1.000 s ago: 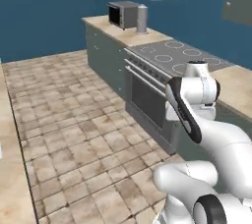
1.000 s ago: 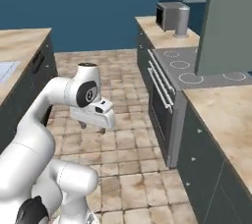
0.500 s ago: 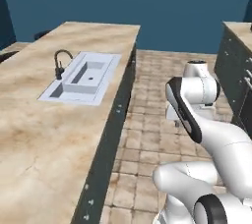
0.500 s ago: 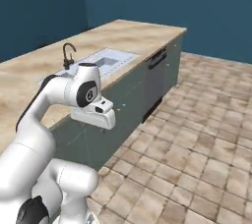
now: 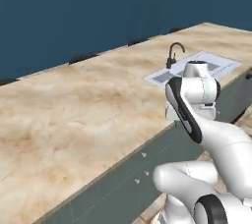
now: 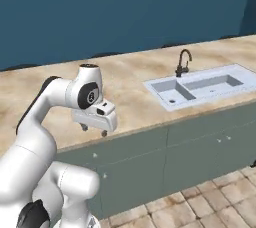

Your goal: Retrieve the bottle and the shaker from the cabinet and place them next to the mixing bowl on the counter. Then add garlic from the fridge to the mixing bowl.

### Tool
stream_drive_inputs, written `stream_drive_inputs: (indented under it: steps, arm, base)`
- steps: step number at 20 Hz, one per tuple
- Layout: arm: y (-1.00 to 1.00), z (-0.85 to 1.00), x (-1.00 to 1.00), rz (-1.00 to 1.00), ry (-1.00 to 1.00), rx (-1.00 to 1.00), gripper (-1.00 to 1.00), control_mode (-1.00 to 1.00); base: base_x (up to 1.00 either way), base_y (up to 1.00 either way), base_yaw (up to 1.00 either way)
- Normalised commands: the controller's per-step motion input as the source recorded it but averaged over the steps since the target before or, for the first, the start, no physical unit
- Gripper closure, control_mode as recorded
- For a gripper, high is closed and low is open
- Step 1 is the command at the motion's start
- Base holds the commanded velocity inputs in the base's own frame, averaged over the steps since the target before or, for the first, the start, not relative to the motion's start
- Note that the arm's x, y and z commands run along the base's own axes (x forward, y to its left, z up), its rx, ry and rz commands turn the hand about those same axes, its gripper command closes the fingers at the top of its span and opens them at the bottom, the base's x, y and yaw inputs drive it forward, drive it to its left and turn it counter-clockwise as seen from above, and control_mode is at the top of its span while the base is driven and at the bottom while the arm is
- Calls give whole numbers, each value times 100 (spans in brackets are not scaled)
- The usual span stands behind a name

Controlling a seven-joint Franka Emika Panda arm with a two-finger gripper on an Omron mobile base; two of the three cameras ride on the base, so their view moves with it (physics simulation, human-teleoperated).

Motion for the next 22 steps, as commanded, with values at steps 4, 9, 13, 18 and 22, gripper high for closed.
stream_drive_inputs:
  steps: [4, 9, 13, 18, 22]
  arm:
    - [0, 0, 0, 0, 0, 0, -100, 100]
    - [0, 0, 0, 0, 0, 0, -100, 100]
    - [0, 0, 0, 0, 0, 0, -100, 100]
    - [0, 0, 0, 0, 0, 0, -100, 100]
    - [0, 0, 0, 0, 0, 0, -100, 100]
  base:
    - [-10, 1, 100]
    - [-4, 30, 100]
    - [0, 51, 97]
    - [30, 92, 71]
    - [45, 100, 65]
